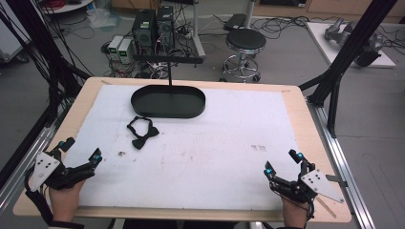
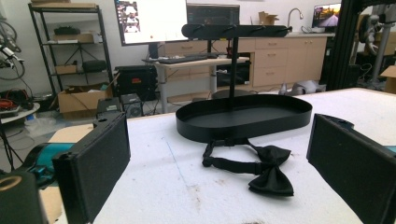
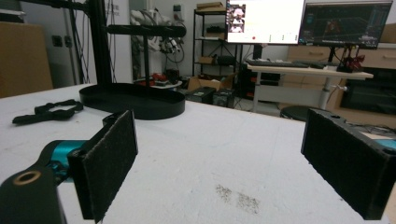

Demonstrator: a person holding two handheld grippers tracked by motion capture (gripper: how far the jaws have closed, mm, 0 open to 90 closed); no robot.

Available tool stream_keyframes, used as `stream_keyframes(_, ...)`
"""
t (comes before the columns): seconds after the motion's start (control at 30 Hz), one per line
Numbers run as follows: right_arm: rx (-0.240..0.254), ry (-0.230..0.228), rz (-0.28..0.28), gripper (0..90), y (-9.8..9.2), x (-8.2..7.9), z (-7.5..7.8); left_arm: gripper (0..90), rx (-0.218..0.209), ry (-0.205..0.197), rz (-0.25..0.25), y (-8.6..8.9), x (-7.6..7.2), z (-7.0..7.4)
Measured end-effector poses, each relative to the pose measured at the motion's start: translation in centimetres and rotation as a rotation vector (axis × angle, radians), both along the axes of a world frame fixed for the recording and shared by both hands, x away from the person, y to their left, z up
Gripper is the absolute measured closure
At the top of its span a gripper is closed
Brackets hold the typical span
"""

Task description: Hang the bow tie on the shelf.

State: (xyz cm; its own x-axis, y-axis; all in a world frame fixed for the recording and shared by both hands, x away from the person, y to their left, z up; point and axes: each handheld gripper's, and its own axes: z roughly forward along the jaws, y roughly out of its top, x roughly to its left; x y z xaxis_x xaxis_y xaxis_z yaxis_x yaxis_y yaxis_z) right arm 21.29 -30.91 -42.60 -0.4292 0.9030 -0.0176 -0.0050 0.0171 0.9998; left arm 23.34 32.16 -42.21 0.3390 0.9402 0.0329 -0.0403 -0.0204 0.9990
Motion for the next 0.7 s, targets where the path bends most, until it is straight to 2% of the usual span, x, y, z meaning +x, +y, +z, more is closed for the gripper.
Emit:
stream_keyframes(0.17,-0.008,0.003,0.006,9.9,0.1,0.0,0.0,6.6,-0.015,-0.001,-0.007,-0.1,-0.1,0.2)
stream_keyframes(0.3,-0.005,-0.001,0.018,9.9,0.2,0.0,0.0,7.8,-0.003,-0.004,-0.017,-0.3,-0.1,0.4)
stream_keyframes(0.5,-0.004,0.002,0.024,9.9,0.2,-0.1,0.0,7.8,0.008,0.013,-0.063,-0.9,0.0,1.1)
stream_keyframes(0.57,-0.007,-0.001,0.024,9.9,0.2,-0.2,0.0,7.8,0.023,0.026,-0.075,-1.1,0.1,1.4)
stream_keyframes(0.6,-0.004,0.004,0.021,9.9,0.2,-0.3,0.0,7.8,0.043,0.045,-0.089,-1.2,0.3,1.7)
stream_keyframes(0.63,-0.004,0.004,0.021,9.9,0.2,-0.3,0.0,7.8,0.043,0.045,-0.089,-1.2,0.3,1.7)
stream_keyframes(0.7,0.000,0.000,0.016,9.9,0.2,-0.4,0.0,7.8,0.070,0.060,-0.086,-1.5,0.4,1.9)
